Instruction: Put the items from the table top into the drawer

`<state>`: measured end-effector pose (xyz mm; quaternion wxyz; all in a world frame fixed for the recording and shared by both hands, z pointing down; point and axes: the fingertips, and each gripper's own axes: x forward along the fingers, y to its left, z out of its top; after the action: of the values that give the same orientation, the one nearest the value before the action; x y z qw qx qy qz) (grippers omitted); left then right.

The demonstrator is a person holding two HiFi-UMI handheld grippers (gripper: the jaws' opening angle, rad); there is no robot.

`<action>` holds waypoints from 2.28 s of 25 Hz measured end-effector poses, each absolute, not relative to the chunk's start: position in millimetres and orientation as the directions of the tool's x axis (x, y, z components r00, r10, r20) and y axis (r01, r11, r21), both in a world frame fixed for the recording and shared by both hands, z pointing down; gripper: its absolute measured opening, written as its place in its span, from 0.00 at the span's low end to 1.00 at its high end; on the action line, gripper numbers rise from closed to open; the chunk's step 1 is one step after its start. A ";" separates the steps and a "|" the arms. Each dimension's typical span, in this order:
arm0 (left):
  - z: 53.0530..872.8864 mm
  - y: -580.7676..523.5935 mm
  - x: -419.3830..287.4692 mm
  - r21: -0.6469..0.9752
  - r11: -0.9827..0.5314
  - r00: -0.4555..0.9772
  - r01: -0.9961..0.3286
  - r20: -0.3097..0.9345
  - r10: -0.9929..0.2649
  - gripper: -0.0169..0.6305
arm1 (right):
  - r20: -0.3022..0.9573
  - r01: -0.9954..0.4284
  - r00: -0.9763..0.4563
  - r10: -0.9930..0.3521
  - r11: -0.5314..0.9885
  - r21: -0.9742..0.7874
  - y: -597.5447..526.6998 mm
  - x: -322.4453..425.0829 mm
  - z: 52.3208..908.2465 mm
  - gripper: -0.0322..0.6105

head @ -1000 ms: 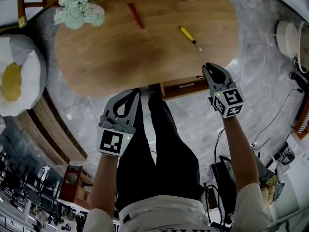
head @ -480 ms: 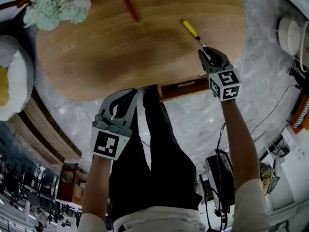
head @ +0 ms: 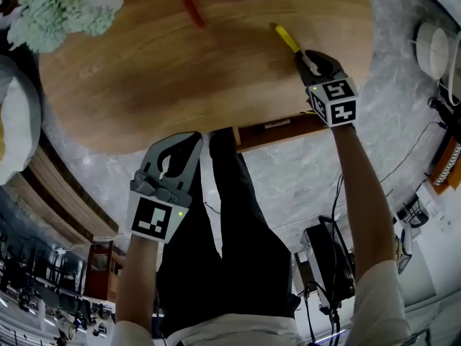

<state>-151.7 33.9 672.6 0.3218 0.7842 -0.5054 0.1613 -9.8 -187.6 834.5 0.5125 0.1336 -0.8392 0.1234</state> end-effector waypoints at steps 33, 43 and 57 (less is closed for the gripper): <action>682.6 31.3 -124.4 0.432 -0.236 0.470 -0.870 0.583 -0.662 0.06 | 0.902 -0.343 -0.429 -0.048 0.932 -0.113 -117.2 39.2 833.1 0.16; 680.2 39.1 -100.9 0.430 -0.267 0.492 -0.862 0.586 -0.644 0.06 | 0.899 -0.313 -0.437 -0.010 0.939 -0.142 -77.3 67.1 825.0 0.16; 692.5 57.5 -77.1 0.432 -0.242 0.477 -0.869 0.600 -0.642 0.06 | 0.900 -0.136 -0.421 0.113 0.973 -0.185 -17.7 105.4 835.0 0.16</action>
<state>-77.1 57.5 692.5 0.3749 0.7734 -0.4884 0.1512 105.4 -17.7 835.0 0.5382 0.0071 -0.8348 0.1156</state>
